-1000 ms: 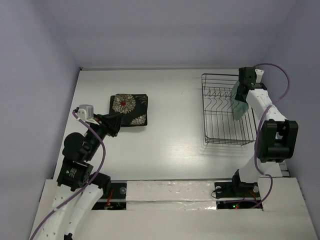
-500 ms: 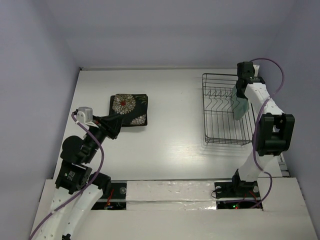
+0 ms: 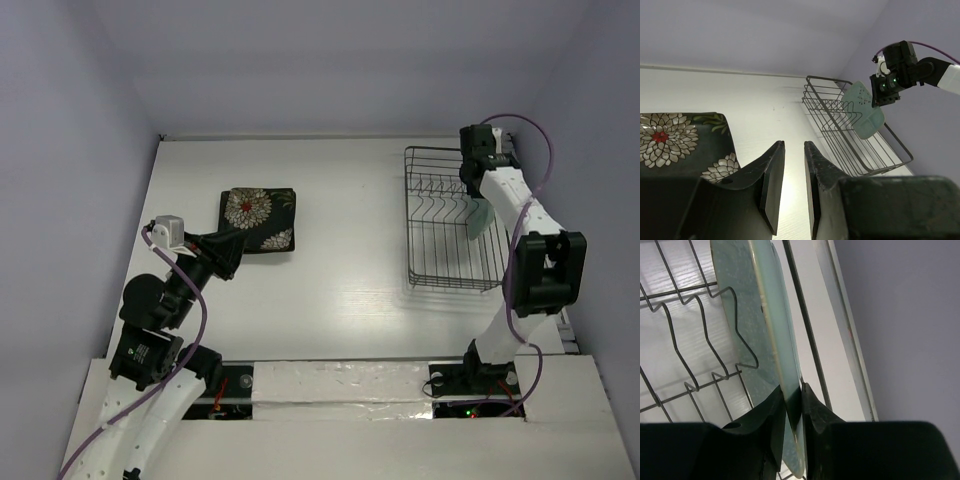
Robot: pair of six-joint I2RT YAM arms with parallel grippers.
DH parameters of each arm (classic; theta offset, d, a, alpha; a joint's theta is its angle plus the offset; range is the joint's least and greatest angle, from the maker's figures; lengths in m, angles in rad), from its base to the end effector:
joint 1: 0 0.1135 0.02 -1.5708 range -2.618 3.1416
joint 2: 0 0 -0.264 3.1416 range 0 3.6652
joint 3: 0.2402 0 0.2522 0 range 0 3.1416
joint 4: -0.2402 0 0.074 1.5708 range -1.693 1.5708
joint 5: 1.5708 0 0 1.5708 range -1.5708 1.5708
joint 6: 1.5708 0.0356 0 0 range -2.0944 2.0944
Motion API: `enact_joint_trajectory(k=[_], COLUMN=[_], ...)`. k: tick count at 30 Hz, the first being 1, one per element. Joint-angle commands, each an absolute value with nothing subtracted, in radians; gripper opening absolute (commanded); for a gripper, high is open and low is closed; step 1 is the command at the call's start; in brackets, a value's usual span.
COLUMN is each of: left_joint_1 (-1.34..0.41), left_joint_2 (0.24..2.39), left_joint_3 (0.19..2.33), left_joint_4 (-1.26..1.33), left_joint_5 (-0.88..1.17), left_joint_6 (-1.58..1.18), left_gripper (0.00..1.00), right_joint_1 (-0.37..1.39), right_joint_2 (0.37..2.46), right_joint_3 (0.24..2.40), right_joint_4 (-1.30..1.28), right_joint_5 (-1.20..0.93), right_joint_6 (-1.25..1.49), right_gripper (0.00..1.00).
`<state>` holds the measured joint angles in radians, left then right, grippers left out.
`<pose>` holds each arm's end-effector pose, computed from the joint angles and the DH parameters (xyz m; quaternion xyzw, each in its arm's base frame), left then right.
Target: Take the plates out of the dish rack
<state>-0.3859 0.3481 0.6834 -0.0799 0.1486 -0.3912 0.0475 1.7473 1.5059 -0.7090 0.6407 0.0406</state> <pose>0.0805 -0.0384 0.3684 0.0571 0.6098 -0.3410 0.7132 0.3788 -0.0033 0.2897 0.0930 0.9042 -0.2868 0.3026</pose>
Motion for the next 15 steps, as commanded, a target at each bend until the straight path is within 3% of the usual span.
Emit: enact_joint_trajectory(k=[1,15], left_joint_1=[-0.391,-0.391], left_joint_2=[0.333,0.339], left_joint_3=[0.716,0.716], left_joint_4=[-0.044,-0.043], left_joint_5=[0.147,0.141], left_joint_6=[-0.387,-0.390], left_gripper=[0.20,0.20], right_joint_1=[0.066,0.086], right_joint_2=[1.608,1.361], right_joint_3=[1.531,1.626], right_joint_4=[-0.649,-0.727], right_joint_5=[0.722,0.632], right_joint_6=[0.037,0.162], right_gripper=[0.00,0.00])
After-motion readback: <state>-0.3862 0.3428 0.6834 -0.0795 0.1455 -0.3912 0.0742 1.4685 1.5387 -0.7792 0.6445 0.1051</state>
